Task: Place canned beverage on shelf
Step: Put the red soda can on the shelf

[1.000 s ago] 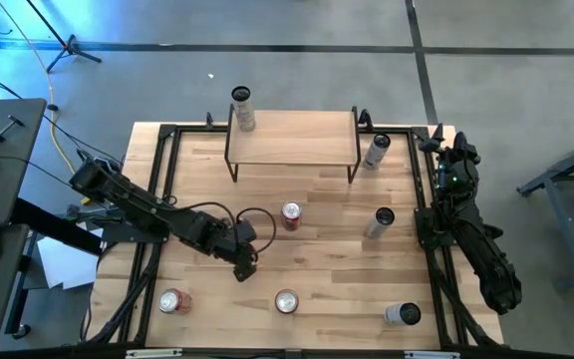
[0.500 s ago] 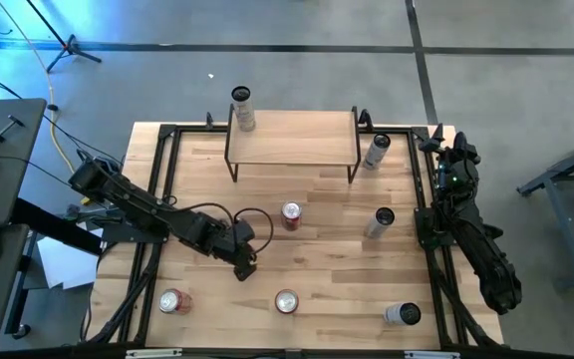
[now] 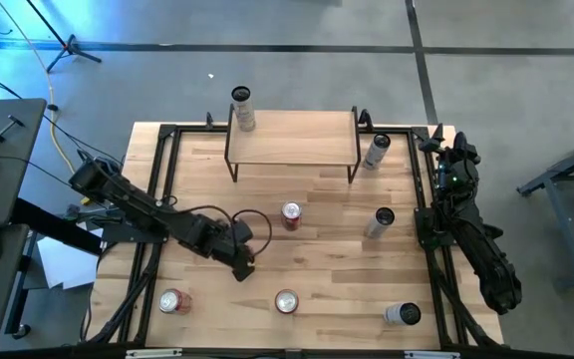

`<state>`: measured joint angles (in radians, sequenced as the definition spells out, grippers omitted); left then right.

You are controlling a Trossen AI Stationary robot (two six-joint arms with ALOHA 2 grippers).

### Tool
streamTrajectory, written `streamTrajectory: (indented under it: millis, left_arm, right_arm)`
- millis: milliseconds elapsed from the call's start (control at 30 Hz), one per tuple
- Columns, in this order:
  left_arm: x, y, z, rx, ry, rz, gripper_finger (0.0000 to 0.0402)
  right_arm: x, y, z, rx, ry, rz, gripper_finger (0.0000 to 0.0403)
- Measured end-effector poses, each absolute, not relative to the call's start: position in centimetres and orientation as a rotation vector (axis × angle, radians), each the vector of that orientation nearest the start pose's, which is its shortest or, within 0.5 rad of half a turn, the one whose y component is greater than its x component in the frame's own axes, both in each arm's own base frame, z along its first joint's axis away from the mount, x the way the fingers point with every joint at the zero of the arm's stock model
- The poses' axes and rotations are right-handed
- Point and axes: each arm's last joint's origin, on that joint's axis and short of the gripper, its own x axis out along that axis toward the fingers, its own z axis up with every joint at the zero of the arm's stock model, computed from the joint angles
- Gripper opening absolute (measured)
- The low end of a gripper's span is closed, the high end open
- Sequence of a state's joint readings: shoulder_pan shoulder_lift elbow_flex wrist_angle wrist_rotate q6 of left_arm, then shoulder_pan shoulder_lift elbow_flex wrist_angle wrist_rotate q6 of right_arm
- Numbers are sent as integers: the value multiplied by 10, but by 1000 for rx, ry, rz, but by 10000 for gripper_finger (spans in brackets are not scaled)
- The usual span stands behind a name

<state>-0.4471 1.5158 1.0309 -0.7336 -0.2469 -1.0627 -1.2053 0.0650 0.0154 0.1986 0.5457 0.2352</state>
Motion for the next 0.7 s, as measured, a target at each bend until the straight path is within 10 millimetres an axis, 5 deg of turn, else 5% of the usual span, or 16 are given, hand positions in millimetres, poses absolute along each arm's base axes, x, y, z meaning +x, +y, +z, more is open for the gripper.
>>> streamTrajectory:
  millis: [700]
  left_arm:
    - [220, -170, 229, -627, 688, 742, 400]
  right_arm:
    - [20, -95, 182, 117, -364, -1718, 328]
